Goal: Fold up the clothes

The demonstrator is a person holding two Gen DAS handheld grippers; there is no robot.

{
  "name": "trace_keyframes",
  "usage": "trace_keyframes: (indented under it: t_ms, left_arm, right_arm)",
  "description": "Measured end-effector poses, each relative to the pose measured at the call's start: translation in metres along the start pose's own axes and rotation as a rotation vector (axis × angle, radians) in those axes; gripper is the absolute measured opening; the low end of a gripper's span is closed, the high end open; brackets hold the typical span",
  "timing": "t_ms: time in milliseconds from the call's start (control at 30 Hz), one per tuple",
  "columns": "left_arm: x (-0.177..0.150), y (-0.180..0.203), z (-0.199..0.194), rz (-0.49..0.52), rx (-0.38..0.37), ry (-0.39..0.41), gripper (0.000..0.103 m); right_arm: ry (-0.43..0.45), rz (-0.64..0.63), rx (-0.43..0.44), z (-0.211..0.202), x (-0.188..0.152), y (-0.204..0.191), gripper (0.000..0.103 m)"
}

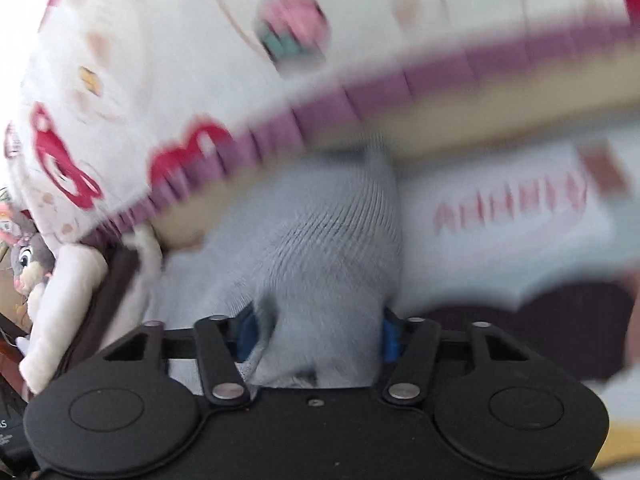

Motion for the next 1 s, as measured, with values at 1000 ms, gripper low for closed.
trace_keyframes:
  t_ms: [1000]
  left_arm:
    - [-0.011,-0.012,0.014,-0.047,-0.125,0.059,0.040]
  right_arm:
    - [0.069,0.078,0.080,0.030,-0.008,0.007,0.059]
Point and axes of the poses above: each gripper's, at about its wrist camera, not at the fingertips, and z roughly the way its jaws point, y to its right, x to its top, the point moved 6 cm from there along z, roughly the way its jaws point
